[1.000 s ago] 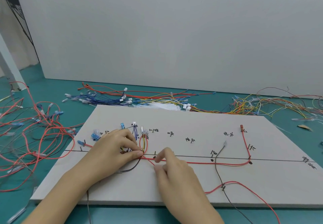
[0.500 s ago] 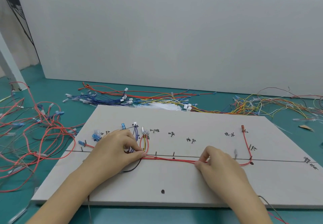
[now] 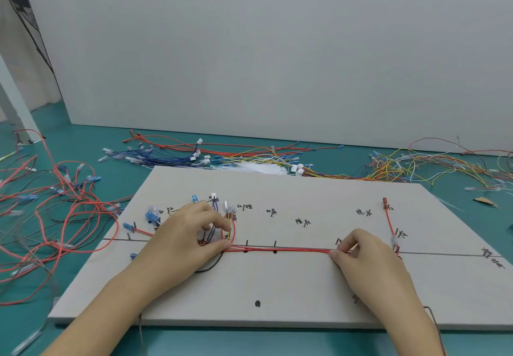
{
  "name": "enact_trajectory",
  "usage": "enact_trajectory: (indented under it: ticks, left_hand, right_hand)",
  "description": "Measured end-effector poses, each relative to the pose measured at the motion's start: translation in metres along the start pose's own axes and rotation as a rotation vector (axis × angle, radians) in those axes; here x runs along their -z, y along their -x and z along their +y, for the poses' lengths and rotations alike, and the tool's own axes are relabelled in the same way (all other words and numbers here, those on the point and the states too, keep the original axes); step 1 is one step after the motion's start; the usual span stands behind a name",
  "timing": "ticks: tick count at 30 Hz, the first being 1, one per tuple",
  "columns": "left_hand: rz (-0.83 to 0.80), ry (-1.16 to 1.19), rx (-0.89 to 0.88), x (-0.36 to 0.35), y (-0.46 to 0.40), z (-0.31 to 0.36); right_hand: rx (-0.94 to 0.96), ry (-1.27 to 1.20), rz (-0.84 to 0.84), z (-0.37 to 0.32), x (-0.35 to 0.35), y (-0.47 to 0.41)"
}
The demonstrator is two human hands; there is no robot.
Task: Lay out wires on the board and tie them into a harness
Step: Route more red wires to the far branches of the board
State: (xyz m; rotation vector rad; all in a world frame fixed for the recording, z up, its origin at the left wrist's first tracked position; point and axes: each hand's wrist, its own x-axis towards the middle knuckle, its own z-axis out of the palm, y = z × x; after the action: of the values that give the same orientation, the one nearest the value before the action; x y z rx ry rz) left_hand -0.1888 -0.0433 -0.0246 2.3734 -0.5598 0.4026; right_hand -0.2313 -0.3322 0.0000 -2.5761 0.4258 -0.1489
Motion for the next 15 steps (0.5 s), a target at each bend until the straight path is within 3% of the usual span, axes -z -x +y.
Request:
enact_trajectory:
  ticks: [15]
  left_hand:
    - [-0.029,0.014,-0.017,-0.002,-0.001,-0.003]
  right_hand:
    - [-0.011,-0.232,0.079,0.032,0.005,-0.009]
